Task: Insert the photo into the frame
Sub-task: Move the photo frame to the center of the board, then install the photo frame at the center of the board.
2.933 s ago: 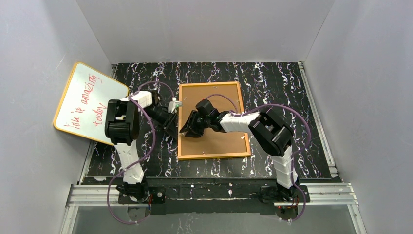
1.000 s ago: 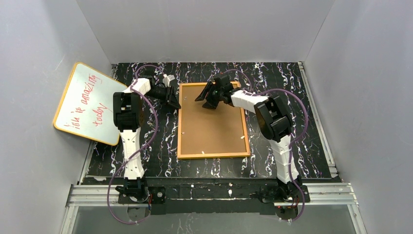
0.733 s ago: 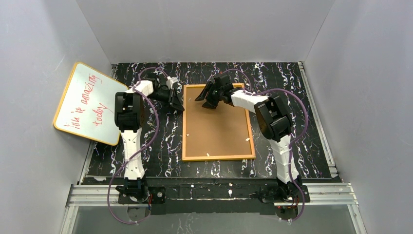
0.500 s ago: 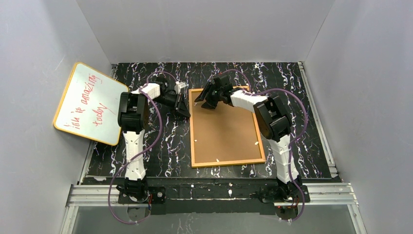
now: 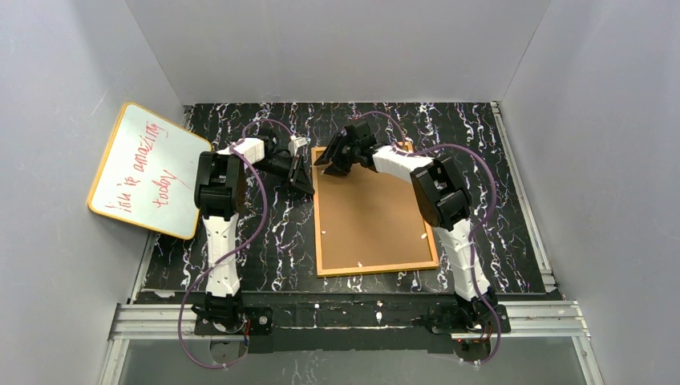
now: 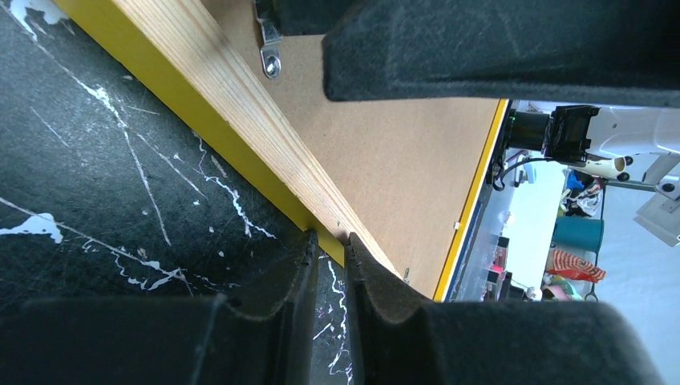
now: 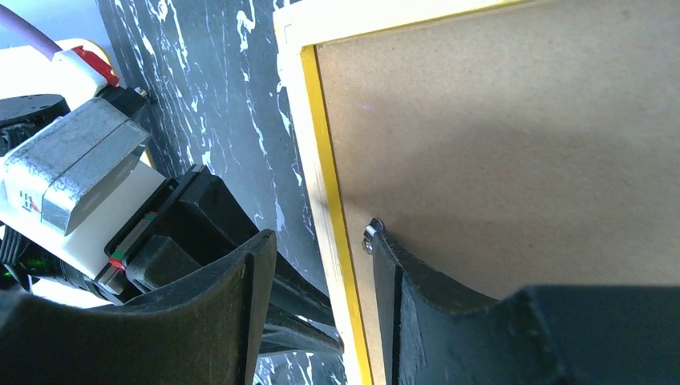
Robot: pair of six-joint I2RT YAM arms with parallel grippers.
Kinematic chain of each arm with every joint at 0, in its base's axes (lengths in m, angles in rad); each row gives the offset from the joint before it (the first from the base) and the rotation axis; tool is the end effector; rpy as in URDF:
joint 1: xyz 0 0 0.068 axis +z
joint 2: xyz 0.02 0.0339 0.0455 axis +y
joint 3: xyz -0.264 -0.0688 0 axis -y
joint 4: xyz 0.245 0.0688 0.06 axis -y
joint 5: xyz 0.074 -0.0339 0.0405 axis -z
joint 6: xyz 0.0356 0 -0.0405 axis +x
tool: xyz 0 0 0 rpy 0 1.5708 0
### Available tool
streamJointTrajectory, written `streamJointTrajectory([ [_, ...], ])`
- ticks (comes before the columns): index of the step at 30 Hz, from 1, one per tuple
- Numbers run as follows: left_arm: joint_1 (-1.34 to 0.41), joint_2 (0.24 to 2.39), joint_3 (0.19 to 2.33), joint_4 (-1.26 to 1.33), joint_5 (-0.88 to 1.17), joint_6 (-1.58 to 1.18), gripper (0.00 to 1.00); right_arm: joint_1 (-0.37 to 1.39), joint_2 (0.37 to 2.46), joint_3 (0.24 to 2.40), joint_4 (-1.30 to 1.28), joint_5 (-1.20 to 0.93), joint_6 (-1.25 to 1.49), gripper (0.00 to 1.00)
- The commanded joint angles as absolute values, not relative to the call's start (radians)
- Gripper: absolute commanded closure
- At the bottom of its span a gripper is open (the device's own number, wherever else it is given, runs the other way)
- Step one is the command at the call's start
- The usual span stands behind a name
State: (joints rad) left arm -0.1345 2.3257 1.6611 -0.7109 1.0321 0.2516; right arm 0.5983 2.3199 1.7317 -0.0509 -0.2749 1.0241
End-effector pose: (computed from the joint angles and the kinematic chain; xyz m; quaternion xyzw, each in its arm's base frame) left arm 0.4405 -0.0904 0.1114 0.2133 0.8403 -0.4853 0.1134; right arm 0.4274 0.3030 0.1562 0.1268 0.8780 0.4069 0.2176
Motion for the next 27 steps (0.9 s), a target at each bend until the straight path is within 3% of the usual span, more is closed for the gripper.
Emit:
streamJointTrajectory([
  [1,-0.147,2.321,1.62,-0.721,0.893,0.308,0.84,0.614,2.377,1.794,-0.098,-0.276,1.018,0.44],
  [27,-0.149,2.321,1.623,-0.72,0.879,0.311,0.86,0.615,2.443,1.901,-0.125,-0.441,0.927,0.49],
])
